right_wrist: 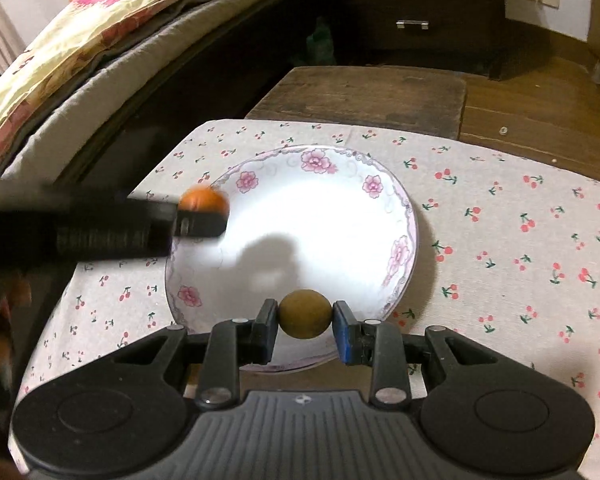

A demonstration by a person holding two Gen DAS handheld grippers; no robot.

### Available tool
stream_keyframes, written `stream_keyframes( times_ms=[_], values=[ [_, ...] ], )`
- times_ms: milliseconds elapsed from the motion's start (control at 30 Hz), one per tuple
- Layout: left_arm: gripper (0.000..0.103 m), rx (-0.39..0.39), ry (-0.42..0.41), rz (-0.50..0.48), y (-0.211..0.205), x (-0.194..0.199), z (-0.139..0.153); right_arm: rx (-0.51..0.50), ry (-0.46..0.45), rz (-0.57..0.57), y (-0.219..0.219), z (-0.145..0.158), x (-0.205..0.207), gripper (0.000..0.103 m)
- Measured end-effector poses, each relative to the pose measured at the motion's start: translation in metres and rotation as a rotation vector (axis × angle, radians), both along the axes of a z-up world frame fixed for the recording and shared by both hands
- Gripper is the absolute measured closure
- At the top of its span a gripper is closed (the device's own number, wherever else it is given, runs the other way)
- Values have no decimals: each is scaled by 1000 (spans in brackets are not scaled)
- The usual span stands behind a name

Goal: Organize fruits
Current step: 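Drop the orange into the plate with the left tool while the right tool releases the kiwi there, then grasp another mandarin orange with the right tool while the left tool returns to the fruit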

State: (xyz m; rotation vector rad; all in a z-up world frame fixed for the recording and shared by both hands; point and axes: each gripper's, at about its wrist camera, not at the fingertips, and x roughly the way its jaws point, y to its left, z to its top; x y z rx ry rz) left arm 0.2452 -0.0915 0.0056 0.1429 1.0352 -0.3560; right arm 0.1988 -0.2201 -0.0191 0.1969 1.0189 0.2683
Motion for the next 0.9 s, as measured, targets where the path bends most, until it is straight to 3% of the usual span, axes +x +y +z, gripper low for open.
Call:
stream_keyframes(
  times_ms=[167, 900],
  values=[
    [63, -1, -6, -7, 0, -15, -4, -20, -15, -18, -2, 7, -5, 71],
    [44, 23, -137, 25, 15, -58, 23, -112, -83, -4, 15, 42, -41, 71]
  ],
)
